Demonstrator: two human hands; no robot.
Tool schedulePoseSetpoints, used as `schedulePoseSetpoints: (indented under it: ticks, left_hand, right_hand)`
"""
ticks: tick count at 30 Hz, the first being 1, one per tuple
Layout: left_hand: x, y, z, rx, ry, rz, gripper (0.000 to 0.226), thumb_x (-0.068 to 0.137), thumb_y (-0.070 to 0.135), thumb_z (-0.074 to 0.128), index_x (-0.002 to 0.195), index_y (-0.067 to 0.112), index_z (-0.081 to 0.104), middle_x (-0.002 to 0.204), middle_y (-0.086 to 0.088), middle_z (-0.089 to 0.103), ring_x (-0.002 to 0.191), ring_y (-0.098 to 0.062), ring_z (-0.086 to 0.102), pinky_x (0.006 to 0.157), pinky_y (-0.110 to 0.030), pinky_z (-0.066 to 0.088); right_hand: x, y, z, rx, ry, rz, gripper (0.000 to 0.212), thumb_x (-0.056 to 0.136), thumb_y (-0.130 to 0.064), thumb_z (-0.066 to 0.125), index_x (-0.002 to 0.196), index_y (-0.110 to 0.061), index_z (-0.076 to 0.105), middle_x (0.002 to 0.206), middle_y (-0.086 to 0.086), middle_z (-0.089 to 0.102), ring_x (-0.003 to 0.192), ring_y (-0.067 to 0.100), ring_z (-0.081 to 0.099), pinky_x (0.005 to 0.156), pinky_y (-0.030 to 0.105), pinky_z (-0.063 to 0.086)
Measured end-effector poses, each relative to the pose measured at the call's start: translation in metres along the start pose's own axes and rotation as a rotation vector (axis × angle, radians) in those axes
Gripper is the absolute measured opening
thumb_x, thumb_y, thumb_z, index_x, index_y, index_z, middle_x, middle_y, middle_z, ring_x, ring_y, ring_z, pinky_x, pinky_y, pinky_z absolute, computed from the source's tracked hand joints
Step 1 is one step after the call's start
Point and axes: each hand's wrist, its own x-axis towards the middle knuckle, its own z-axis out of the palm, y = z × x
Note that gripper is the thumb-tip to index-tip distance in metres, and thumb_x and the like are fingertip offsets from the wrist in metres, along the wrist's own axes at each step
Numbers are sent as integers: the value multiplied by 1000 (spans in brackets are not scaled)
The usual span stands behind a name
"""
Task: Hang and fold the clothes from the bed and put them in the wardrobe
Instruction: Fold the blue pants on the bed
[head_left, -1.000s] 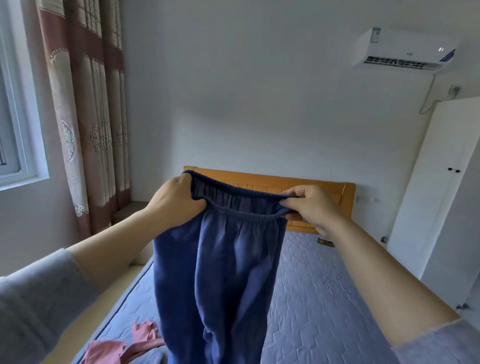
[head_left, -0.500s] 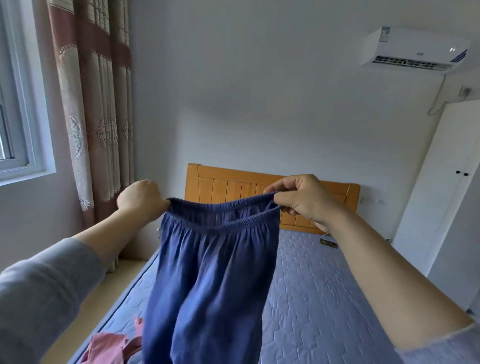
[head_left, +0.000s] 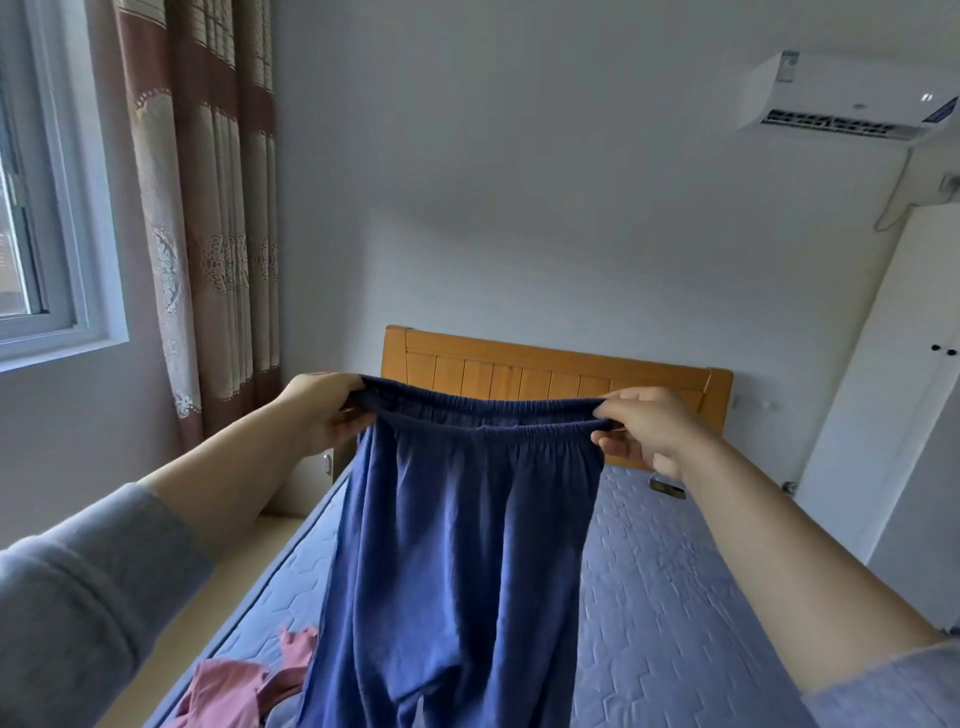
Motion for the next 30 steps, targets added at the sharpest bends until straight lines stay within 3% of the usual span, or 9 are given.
schedulePoseSetpoints:
  ticks: [5,8,12,16,19,21,25,28,30]
  left_hand:
    - [-4,7,6,22,55,138,14,93,-3,50,89,6,59,79,-12,58,53,-19,63,43,-22,55]
    - [-6,10,9,140,86,264,23,90,-4,46,81,11,61,88,-14,62,65,-27,68,57,-31,61]
    - [-9,19,8,38,-45,229,23,88,-5,54,72,5,67,83,-14,65,67,-21,70,58,-23,58]
    - [-8,27,5,-184,-22,191,15,79,0,72,64,4,69,84,-12,64,79,-20,67,71,-24,56]
    - [-7,25,7,15,124,273,20,72,19,85,71,5,71,70,-4,60,57,-9,65,53,-14,53]
    - [-4,23,7,128,250,299,19,71,15,82,70,2,68,67,-5,59,51,-12,62,51,-21,57]
    - [-1,27,2,214,343,349,9,70,3,69,74,11,69,77,-2,61,71,-20,59,60,-22,51]
    - [-5,27,11,168,214,294,40,75,3,76,113,7,64,104,-11,62,91,-25,63,77,-30,56]
    - [-17,24,27,-21,19,184,35,77,-5,74,109,-4,60,106,-20,61,88,-28,64,80,-35,57]
  right_hand:
    - [-6,-4,-9,190,-191,154,25,91,9,50,88,-6,70,64,7,62,46,8,51,40,16,47]
    - [-12,-8,-11,129,-265,84,22,89,11,53,92,-2,71,72,8,65,49,7,56,47,16,51]
    - [-22,-13,-21,-23,-442,-44,30,80,14,64,106,2,69,88,12,70,76,15,69,68,21,58]
    - [-27,-9,-22,-353,-282,-337,25,79,7,71,97,-11,75,88,4,71,74,7,69,66,15,54]
    - [-27,-5,-16,-304,-210,-474,16,85,0,70,92,-14,74,77,5,71,68,14,69,64,22,58]
    - [-30,-4,-11,-292,-193,-547,16,87,-4,68,91,-18,73,72,5,69,66,14,68,63,24,58]
    - [-42,-6,-4,-252,-336,-612,15,90,-7,65,90,-20,72,100,4,69,73,11,68,66,21,56]
    - [-52,-8,6,-178,-581,-495,13,96,-9,55,98,-14,67,117,4,68,74,19,67,65,25,57]
    - [-52,-6,16,-167,-603,-430,12,98,-6,51,102,-8,62,106,17,66,80,22,67,73,35,60]
